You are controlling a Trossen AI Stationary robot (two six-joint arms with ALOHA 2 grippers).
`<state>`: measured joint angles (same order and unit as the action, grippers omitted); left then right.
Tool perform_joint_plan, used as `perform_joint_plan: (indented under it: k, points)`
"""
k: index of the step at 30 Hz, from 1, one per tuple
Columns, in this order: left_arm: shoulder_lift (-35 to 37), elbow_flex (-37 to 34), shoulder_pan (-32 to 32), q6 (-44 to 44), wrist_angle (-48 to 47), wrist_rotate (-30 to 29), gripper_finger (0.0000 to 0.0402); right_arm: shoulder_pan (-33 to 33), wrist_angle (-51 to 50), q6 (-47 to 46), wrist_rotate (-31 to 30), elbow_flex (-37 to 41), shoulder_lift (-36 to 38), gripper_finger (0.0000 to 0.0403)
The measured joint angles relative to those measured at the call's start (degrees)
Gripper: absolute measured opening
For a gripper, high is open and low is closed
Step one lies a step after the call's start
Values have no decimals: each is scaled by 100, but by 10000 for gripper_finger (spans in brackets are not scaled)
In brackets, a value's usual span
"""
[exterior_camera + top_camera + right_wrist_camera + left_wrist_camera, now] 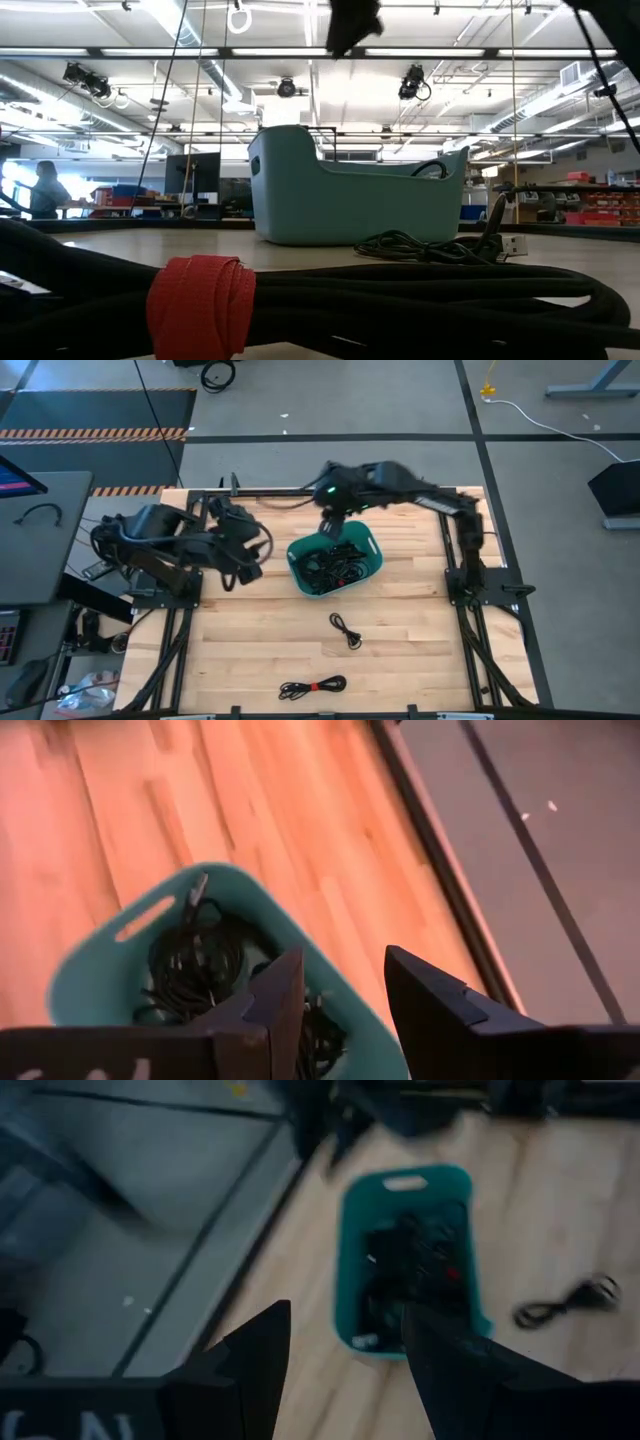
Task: Pick and place USB-C Cables
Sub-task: Put the black charger cable into the green bin
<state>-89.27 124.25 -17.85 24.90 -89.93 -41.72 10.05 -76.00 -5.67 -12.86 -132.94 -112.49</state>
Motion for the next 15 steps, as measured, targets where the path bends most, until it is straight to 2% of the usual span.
perform_joint_plan:
  k: [10, 15]
  points:
    - [-872, -2, -2, -914, 33, 1448, 199, 20, 64, -421, 81, 0, 1548, 146]
    - [-1384, -2, 0, -1627, 520, 2339, 199, 6, 164, -704, 503, 0, 2165, 146]
